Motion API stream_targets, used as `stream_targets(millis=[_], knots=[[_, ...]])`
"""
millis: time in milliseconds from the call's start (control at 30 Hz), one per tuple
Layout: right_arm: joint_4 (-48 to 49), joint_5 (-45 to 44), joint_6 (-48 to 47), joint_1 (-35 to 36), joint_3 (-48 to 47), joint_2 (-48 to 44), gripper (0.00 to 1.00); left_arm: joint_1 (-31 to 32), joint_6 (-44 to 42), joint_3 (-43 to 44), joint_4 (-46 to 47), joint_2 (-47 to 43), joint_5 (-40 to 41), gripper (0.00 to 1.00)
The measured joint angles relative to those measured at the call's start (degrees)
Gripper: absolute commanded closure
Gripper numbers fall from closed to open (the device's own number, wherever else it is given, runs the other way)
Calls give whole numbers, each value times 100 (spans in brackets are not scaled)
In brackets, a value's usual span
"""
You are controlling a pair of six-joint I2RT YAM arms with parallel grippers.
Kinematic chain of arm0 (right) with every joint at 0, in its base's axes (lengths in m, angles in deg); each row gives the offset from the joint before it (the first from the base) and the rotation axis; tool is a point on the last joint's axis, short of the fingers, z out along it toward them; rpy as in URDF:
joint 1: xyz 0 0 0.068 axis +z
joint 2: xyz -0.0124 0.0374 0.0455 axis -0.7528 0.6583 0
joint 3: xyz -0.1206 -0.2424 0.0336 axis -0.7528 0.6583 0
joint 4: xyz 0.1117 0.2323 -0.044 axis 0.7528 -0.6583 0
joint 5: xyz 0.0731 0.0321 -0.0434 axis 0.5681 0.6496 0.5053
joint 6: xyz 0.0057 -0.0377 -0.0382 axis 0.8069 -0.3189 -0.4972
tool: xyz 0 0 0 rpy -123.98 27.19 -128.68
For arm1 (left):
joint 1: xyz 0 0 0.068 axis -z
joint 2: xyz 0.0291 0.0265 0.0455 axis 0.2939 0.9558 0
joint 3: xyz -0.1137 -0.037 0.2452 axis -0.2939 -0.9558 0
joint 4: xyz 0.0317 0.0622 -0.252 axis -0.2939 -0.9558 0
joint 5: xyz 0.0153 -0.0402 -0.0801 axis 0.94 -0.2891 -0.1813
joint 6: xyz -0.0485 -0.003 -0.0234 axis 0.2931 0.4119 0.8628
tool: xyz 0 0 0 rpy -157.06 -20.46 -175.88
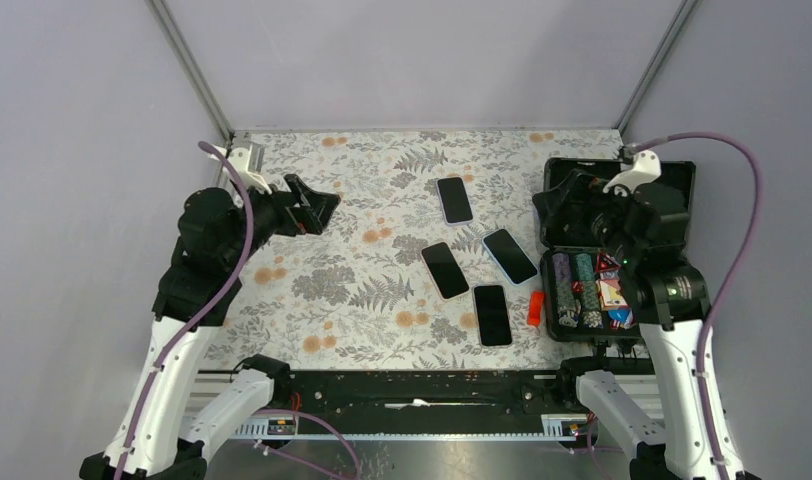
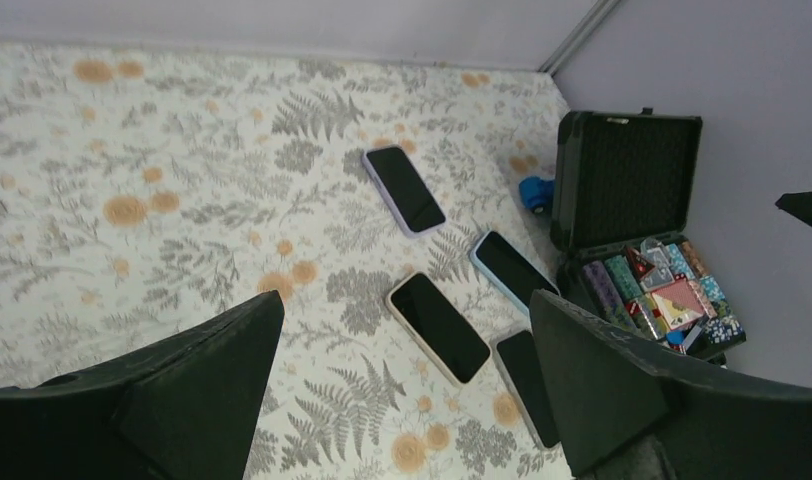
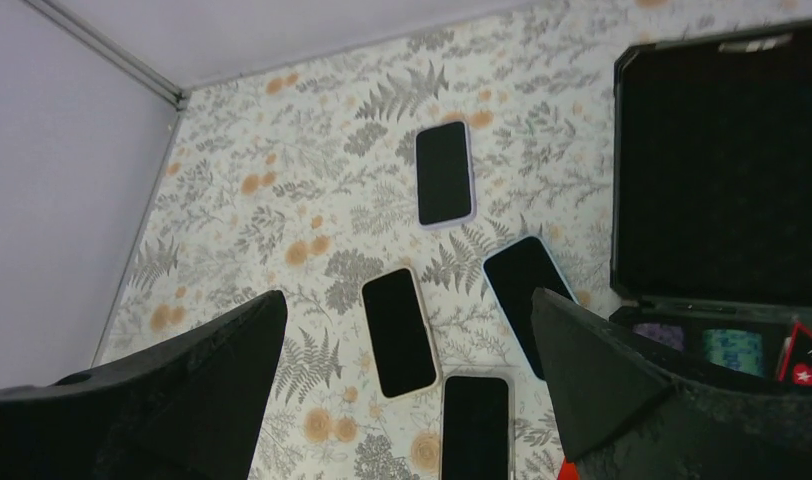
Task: Take the phone out of the phone case
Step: Pick up the phone at the center of the board.
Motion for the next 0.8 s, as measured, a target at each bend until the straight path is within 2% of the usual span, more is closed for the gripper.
stream_targets(millis=[100, 333, 467, 600, 800], knots=[[190, 131, 101, 0, 481, 20, 0, 0, 140, -372, -22, -72, 35, 1], [1113, 1252, 553, 33, 1467, 155, 0, 2, 299, -1231, -46, -479, 26, 1], [1679, 1436, 772, 348, 1950, 376, 0, 0, 352, -1661, -52, -713, 7, 1], [2098, 1414, 772, 949, 2155, 876, 0, 2, 457, -1978, -94, -887, 9, 1], [2697, 1062, 619, 1467, 2173, 2317, 0, 2, 614, -2291, -44, -1003, 63, 1]])
